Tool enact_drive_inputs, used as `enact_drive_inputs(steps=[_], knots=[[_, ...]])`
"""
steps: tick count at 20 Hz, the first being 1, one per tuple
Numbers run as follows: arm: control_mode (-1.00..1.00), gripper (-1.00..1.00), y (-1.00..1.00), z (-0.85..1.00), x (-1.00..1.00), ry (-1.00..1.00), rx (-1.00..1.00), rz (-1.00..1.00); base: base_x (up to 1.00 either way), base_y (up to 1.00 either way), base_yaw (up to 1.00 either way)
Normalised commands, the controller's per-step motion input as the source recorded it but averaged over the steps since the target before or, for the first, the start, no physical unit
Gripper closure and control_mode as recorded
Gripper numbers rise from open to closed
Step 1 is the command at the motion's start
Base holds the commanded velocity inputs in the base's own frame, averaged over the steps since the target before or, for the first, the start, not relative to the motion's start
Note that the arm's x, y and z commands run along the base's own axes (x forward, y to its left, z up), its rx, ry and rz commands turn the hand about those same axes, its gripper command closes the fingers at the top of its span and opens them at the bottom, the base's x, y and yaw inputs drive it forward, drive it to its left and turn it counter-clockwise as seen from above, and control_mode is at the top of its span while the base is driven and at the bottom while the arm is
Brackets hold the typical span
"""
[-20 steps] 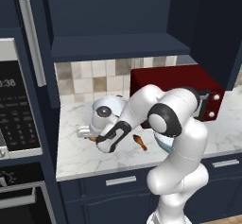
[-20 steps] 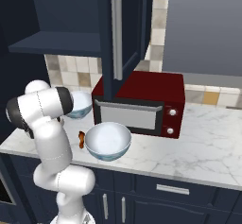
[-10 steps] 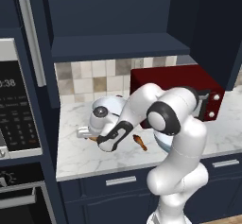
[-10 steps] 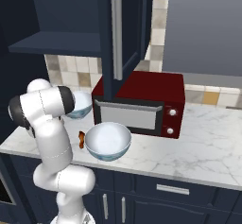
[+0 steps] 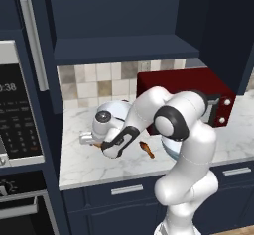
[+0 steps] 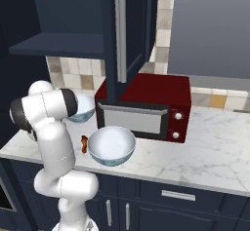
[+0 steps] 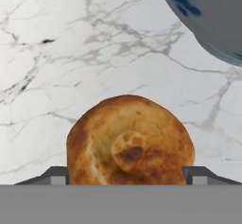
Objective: Pick both bowls and place them on the counter. Then place the chicken drumstick in one bowl and place the bread in the other bowl.
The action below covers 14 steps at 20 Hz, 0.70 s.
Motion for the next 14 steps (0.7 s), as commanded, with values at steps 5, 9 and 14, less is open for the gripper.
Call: enact_drive_inputs(steps=[5,9,14], knots=[[-1.00,1.00,0.00,0.18,-0.34,0.00,0.04,0.00,0.00,0.00,0.00],[-1.00,1.00,-0.07,0.41,-0.22,0.00,0.03,0.00,0.00,0.00,0.00],[-1.00,1.00,-0.18,0.59,-0.12,0.00,0.02,0.00,0.00,0.00,0.00]])
